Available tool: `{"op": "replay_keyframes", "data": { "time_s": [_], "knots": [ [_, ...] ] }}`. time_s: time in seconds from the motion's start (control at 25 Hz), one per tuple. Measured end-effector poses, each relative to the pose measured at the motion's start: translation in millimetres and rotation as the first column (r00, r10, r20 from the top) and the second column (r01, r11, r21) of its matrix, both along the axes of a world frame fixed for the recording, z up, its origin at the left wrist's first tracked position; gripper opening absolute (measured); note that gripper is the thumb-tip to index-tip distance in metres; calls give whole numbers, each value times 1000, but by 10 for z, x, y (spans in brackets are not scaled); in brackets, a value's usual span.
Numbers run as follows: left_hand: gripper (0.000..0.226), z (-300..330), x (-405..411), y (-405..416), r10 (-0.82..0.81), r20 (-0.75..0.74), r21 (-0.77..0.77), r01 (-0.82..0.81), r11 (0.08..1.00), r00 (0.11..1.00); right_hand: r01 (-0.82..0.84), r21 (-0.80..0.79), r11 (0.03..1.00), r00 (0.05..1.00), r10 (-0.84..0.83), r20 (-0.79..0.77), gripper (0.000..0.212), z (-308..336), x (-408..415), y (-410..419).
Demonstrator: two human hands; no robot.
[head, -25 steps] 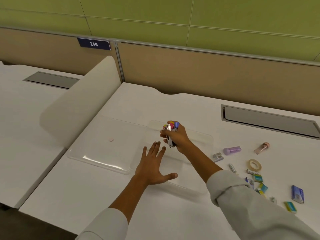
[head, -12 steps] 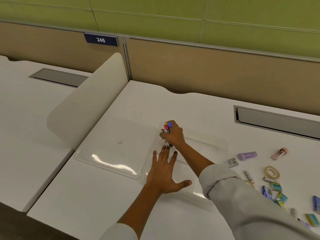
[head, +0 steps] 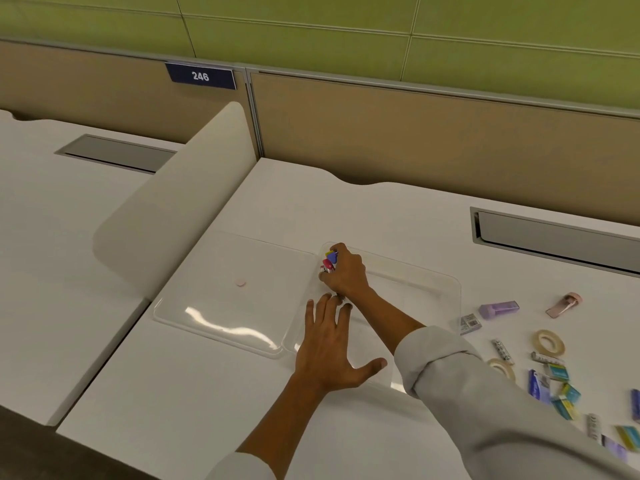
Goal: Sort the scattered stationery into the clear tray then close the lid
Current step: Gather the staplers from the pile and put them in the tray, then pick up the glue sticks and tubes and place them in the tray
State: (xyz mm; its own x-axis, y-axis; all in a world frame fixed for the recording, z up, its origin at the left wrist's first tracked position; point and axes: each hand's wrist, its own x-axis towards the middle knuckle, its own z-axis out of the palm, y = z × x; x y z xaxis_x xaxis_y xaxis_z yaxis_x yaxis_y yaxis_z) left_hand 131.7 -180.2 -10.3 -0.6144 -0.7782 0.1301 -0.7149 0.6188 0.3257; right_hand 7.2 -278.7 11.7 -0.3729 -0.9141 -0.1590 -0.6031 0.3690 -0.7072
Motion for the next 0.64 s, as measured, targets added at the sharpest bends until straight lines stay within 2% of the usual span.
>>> {"op": "replay_keyframes", "data": {
  "time_s": [0.12, 0.2, 0.4, 0.64],
  "knots": [
    [109, 23, -2, 0, -6, 0, -7, 6, 1000, 1000, 32, -6, 999, 999, -32, -3, 75, 91, -28, 70],
    [112, 28, -1, -5, -13, 3, -13, 13, 1000, 1000, 72, -81, 994, 997, -70, 17, 77, 174, -113, 132],
    [116, 68, 11, -23, -40, 61, -19, 42, 999, 997, 292, -291, 911, 949, -238, 206, 60, 359, -486, 512],
    [113, 121, 26, -23, -71, 133, -32, 76, 997, 989, 478, -335, 812, 867, -374, 329, 33, 285, -848, 1277]
  ]
}}
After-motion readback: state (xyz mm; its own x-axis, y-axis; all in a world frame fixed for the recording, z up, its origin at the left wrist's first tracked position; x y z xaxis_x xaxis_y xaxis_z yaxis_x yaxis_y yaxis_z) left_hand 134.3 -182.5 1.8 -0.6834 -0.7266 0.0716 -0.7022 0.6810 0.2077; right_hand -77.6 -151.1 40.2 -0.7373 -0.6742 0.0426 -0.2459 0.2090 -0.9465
